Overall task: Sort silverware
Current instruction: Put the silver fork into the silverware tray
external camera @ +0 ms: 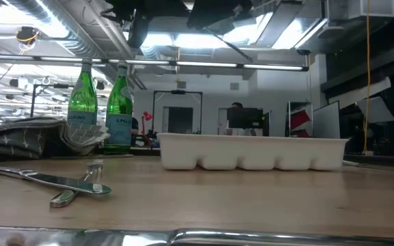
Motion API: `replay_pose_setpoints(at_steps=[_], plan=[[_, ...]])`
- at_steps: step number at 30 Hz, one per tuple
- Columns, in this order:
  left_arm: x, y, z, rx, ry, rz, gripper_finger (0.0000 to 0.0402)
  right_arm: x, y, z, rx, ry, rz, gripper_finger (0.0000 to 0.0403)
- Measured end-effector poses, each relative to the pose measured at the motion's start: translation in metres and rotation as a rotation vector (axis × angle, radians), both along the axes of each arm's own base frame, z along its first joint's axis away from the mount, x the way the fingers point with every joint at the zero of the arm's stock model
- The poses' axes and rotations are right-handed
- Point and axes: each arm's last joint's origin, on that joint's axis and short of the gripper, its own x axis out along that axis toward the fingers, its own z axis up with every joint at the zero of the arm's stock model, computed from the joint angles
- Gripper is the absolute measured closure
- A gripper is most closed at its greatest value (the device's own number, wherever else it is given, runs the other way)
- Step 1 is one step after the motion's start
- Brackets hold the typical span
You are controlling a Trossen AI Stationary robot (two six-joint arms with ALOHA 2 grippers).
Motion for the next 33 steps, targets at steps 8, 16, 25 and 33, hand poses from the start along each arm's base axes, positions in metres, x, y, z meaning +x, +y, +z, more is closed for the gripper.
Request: replay_pose_setpoints(at_steps=[8, 16, 25, 33], plan=[[-0.0001, -0.0023, -0.001, 0.009, 0.017, -0.03, 0.0401, -0.0016, -0.0001, -0.0022, -0.014, 0.044, 0.014, 0.0329], [-0.0001, -0.0024, -0.0012, 0.004, 0.017, -0.031, 0.0401, -0.0017, 0.0001, -0.0026, -0.009, 0.048, 0.02, 0.0331], [-0.0001, -0.0024, -0.0013, 0.03, 0.033, -0.033, 0.0399, -0.0016, 0.0002, -0.0026, -0.016, 0.056, 0.027, 0.0334], [0.001, -0.0046, -0.0009, 0.072, 0.053, -0.115, 0.038, -0.0015, 0.0003, -0.0031, -0.004, 0.062, 0.043, 0.0392]])
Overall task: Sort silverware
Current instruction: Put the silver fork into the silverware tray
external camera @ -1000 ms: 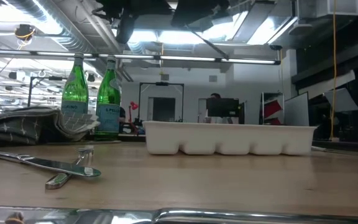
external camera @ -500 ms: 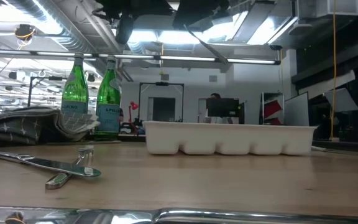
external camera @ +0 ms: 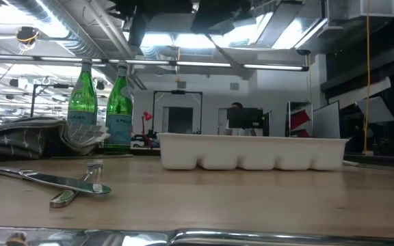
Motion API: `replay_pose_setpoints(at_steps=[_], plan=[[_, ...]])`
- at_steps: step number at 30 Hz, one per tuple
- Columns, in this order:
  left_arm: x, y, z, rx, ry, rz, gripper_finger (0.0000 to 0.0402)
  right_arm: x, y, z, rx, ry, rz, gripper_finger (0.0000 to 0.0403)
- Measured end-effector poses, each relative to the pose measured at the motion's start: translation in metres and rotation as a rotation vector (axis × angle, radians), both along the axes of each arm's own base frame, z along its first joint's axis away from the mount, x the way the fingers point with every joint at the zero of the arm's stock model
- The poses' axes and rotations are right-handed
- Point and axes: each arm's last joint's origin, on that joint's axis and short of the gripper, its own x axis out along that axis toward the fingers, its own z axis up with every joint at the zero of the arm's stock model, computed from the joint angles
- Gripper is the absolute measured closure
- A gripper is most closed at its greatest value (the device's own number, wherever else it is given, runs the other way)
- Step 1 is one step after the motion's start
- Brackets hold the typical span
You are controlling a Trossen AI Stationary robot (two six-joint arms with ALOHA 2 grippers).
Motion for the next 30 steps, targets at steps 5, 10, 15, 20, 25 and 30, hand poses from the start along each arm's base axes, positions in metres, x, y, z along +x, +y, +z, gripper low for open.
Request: replay_pose_setpoints(at_steps=[5, 10, 15, 20, 25, 30], plan=[[0.001, -0.002, 0.0, 0.007, 0.008, -0.054, 0.0368, 0.0, 0.0, -0.001, 0.007, 0.014, 0.014, 0.0397], [0.001, -0.005, 0.001, 0.063, 0.03, -0.173, 0.0371, -0.001, 0.0, -0.001, 0.008, 0.015, 0.012, 0.0399], [-0.007, -0.007, 0.005, 0.163, 0.078, -0.227, 0.0375, -0.001, 0.0, -0.002, 0.04, -0.001, -0.001, 0.04], [-0.026, -0.01, 0.01, 0.271, 0.199, -0.248, 0.0376, -0.005, 0.001, -0.002, 0.169, -0.027, -0.006, 0.0401], [-0.053, -0.009, 0.016, 0.375, 0.339, -0.24, 0.0376, -0.006, -0.006, -0.007, 0.379, -0.058, -0.041, 0.0401], [-0.075, -0.007, 0.019, 0.406, 0.419, -0.238, 0.0376, 0.004, -0.031, -0.026, 0.602, -0.056, -0.108, 0.0401]])
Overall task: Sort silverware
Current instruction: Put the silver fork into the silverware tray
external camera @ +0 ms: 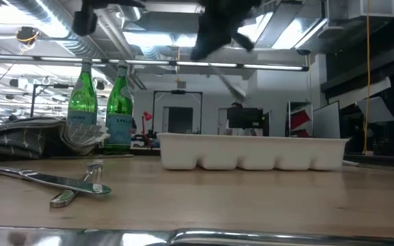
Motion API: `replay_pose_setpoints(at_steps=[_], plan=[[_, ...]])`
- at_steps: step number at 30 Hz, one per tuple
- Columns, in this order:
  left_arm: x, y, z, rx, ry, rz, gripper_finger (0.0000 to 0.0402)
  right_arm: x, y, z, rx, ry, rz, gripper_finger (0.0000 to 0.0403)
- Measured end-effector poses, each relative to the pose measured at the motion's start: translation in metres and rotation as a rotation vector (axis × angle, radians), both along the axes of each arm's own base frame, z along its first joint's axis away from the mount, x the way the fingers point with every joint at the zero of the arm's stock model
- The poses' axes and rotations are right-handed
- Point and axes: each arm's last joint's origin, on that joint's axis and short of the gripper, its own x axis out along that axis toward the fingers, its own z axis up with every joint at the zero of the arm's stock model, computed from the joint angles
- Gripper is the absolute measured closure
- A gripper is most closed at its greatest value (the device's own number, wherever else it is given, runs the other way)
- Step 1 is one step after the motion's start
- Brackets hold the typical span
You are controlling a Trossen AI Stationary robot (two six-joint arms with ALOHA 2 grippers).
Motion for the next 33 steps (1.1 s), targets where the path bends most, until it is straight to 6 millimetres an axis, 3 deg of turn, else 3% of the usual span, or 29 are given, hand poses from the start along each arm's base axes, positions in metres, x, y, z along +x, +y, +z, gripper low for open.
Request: replay_pose_setpoints(at_steps=[8, 16, 20, 33], plan=[[-0.012, -0.003, -0.004, 0.032, 0.082, -0.025, 0.0376, 0.019, -0.066, -0.048, 0.362, 0.063, -0.159, 0.0401], [-0.017, -0.008, -0.011, 0.065, 0.165, -0.053, 0.0376, 0.021, -0.125, -0.08, 0.643, 0.07, -0.275, 0.0397], [-0.018, -0.008, -0.014, 0.077, 0.191, -0.059, 0.0376, 0.024, -0.134, -0.09, 0.706, 0.061, -0.303, 0.0396], [-0.02, -0.008, -0.017, 0.109, 0.236, -0.066, 0.0376, 0.032, -0.129, -0.127, 0.785, 0.146, -0.399, 0.0394]])
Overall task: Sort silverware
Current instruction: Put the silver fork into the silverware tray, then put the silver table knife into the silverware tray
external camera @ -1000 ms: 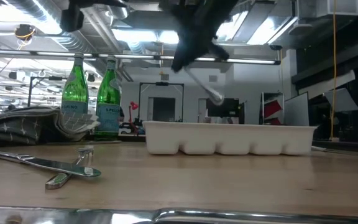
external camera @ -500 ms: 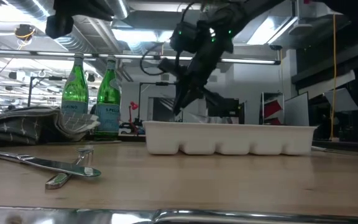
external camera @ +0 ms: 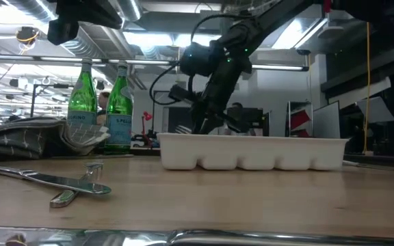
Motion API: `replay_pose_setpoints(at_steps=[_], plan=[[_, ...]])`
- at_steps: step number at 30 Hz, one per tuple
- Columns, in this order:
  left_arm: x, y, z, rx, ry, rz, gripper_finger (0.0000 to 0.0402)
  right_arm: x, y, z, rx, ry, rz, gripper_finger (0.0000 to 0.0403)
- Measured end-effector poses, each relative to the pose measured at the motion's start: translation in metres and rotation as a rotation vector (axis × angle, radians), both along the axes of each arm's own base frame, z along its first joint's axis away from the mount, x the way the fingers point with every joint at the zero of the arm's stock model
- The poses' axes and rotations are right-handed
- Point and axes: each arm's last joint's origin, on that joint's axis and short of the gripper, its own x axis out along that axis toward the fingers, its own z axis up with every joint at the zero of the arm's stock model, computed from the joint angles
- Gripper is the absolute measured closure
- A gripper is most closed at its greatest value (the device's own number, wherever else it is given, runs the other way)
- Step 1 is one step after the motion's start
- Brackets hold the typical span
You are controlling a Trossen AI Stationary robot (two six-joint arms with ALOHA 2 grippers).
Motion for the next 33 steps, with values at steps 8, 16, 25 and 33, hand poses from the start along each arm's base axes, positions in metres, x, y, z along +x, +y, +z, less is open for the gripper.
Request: replay_pose_setpoints(at_steps=[8, 16, 25, 33], plan=[[0.0, 0.0, 0.0, 0.016, 0.006, -0.009, 0.0376, -0.004, 0.0, -0.005, -0.004, 0.07, -0.023, 0.0393], [-0.001, 0.001, -0.002, 0.024, 0.03, -0.008, 0.0376, -0.005, 0.001, -0.007, -0.002, 0.078, 0.004, 0.035], [-0.002, 0.001, -0.004, 0.028, 0.048, -0.007, 0.0376, -0.006, -0.001, -0.007, 0.054, 0.065, 0.022, 0.0285], [-0.002, 0.001, -0.004, 0.03, 0.049, -0.008, 0.0376, -0.012, 0.001, 0.007, 0.039, 0.063, 0.077, 0.0284]])
